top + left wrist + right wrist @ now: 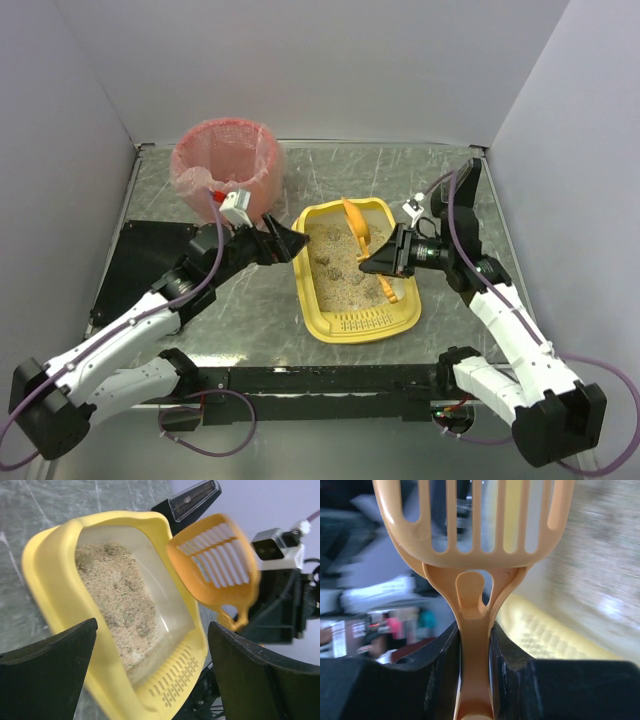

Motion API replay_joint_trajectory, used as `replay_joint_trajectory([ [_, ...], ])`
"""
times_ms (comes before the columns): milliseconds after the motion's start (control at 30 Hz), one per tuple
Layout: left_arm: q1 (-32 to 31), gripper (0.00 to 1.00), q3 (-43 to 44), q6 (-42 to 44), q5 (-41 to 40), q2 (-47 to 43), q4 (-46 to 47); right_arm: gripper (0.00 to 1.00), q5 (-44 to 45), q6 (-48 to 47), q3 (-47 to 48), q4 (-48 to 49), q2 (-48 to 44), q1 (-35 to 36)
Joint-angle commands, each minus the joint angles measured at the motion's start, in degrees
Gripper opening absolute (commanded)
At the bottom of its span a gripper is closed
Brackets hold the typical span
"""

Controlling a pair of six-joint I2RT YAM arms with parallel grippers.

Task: Clean the litter box

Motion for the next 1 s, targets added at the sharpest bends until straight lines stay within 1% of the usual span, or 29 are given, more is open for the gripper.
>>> replay_joint_trajectory([
  [0,-0.22,0.97,3.06,-7.12,3.16,5.99,11.16,0.12,-14.68,16.90,-2.27,20.97,-4.55,-2.54],
  [33,-0.22,0.97,3.50,-8.01,5.43,8.35,14.75,0.12,-15.39,21.80,-2.97,26.39,-4.99,-2.81],
  [100,-0.31,0.97,3.86,-10.56,8.51,10.47,20.38,0.12,-18.11,27.18,-5.43,32.13,-5.61,-3.42],
  [133,-0.39,0.97,3.77,-11.44,11.74,12.57,23.02,0.12,-18.81,33.82,-6.66,35.90,-5.70,-3.43],
  [167,-0.57,0.97,3.86,-12.32,12.91,13.55,28.18,0.11,-19.34,37.80,-9.37,45.68,-5.70,-3.60],
  [200,-0.66,0.97,4.12,-13.55,15.36,15.56,32.32,0.10,-18.56,45.85,-12.26,56.40,-5.70,-3.60],
  [233,-0.83,0.97,4.38,-14.86,16.16,16.54,33.66,0.11,-18.64,51.84,-13.16,59.98,-5.44,-3.60],
  [300,-1.36,0.97,4.91,-15.84,18.44,19.09,38.30,0.10,-19.78,54.53,-13.96,65.61,-4.21,-3.60],
  [367,-2.58,0.99,5.70,-15.58,18.63,20.75,39.21,0.10,-19.53,57.43,-14.75,67.74,-4.21,-3.60],
  [467,-4.08,0.94,8.42,-13.74,17.84,22.52,36.50,0.10,-19.09,59.02,-14.84,69.42,-4.47,-3.69],
  [500,-4.43,0.88,9.47,-13.04,17.67,22.87,36.06,0.10,-18.91,59.81,-14.84,70.55,-4.56,-3.69],
  [567,-4.96,0.81,9.66,-13.21,17.66,23.31,36.22,0.10,-18.21,62.71,-15.19,74.25,-4.47,-3.69],
  [600,-5.23,0.71,9.22,-13.73,17.67,23.31,37.10,0.09,-18.47,63.24,-15.11,75.04,-4.30,-3.69],
  [667,-5.40,0.62,8.78,-14.35,16.88,23.23,38.60,0.09,-18.90,64.38,-15.11,76.28,-4.21,-3.60],
  [700,-5.49,0.52,8.43,-14.87,16.53,23.05,38.77,0.09,-19.17,64.65,-15.28,76.63,-4.21,-3.60],
  [733,-5.75,0.48,8.34,-15.23,15.22,22.88,38.78,0.09,-19.35,65.17,-15.37,76.63,-4.38,-3.60],
  [767,-5.93,0.47,7.99,-15.49,14.60,22.35,38.25,0.09,-19.52,65.26,-15.72,76.54,-4.56,-3.60],
  [833,-6.80,0.46,7.72,-15.06,12.23,21.91,37.99,0.10,-20.40,65.27,-15.72,76.19,-4.47,-3.60],
  [867,-7.07,0.44,7.90,-14.79,11.87,21.82,37.46,0.10,-20.40,65.70,-16.24,76.71,-4.47,-3.60],
  [900,-7.16,0.40,8.07,-14.62,11.60,21.82,37.20,0.11,-20.32,66.05,-16.60,77.24,-4.47,-3.60],
  [933,-7.34,0.38,8.25,-14.61,11.51,21.91,37.02,0.11,-20.49,66.40,-16.86,77.42,-4.30,-3.60],
  [967,-7.42,0.34,8.34,-14.61,11.60,22.08,37.11,0.13,-20.66,66.23,-17.12,77.25,-4.21,-3.69],
])
